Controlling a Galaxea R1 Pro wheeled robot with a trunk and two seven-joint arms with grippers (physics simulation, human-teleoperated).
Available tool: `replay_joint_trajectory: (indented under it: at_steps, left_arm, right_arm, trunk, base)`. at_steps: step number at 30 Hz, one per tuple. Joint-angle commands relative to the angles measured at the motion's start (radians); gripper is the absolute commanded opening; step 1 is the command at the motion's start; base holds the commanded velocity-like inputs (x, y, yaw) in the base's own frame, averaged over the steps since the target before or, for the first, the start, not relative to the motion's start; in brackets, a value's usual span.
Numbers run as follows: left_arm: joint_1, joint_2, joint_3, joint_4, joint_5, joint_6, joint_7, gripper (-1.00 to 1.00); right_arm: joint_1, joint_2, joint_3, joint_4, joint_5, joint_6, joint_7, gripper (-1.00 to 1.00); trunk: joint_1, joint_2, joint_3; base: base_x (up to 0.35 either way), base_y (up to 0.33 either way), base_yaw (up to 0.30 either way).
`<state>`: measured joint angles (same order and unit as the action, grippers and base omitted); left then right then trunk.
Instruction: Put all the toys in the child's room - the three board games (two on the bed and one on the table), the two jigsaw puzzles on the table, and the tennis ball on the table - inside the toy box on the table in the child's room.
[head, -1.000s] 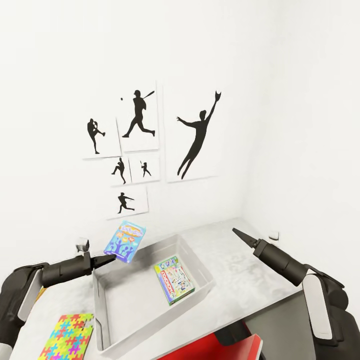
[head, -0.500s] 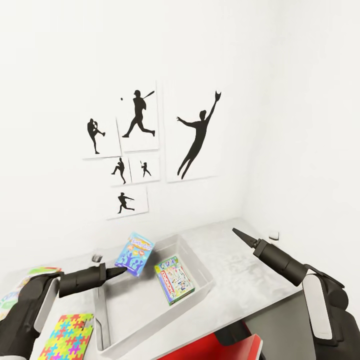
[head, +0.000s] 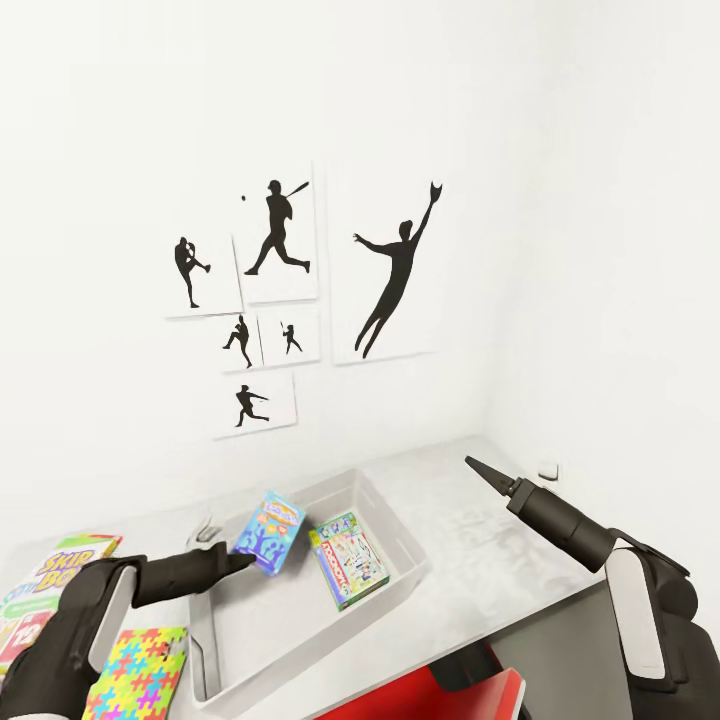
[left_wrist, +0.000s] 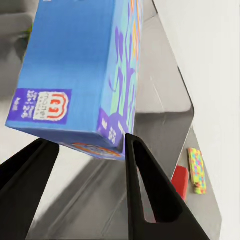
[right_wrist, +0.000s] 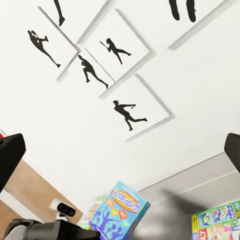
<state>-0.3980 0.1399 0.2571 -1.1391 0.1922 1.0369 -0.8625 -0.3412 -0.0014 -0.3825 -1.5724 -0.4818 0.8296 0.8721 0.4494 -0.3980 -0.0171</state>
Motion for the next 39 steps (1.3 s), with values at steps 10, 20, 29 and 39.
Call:
replay_joint_trajectory:
  at_steps: [10, 20, 29, 39]
  left_arm:
    - [-0.001, -0.026, -0.002, 0.070, 0.010, 0.002, 0.133, -1.00]
    - [-0.001, -0.076, -0.002, 0.077, 0.009, 0.001, 0.192, -1.00]
    - [-0.001, -0.092, -0.002, 0.117, 0.009, -0.002, 0.198, -1.00]
    - [-0.001, -0.103, 0.001, 0.130, 0.014, -0.006, 0.278, -1.00]
  right_arm:
    - [-0.001, 0.000, -0.001, 0.000, -0.001, 0.005, 0.002, 1.00]
    - [-0.001, 0.000, -0.001, 0.000, -0.001, 0.005, 0.002, 1.00]
    - [-0.001, 0.000, -0.001, 0.000, -0.001, 0.005, 0.002, 1.00]
    - [-0.001, 0.000, -0.001, 0.000, -0.001, 0.005, 0.001, 1.00]
  trunk:
    - [0.001, -0.002, -0.002]
    - [0.001, -0.002, -0.002]
    - [0.001, -0.002, -0.002]
    - [0.001, -0.002, -0.002]
  base:
    - [0.000, 0.000, 0.000]
    - [0.000, 0.000, 0.000]
    - [0.000, 0.000, 0.000]
    - [0.000, 0.000, 0.000]
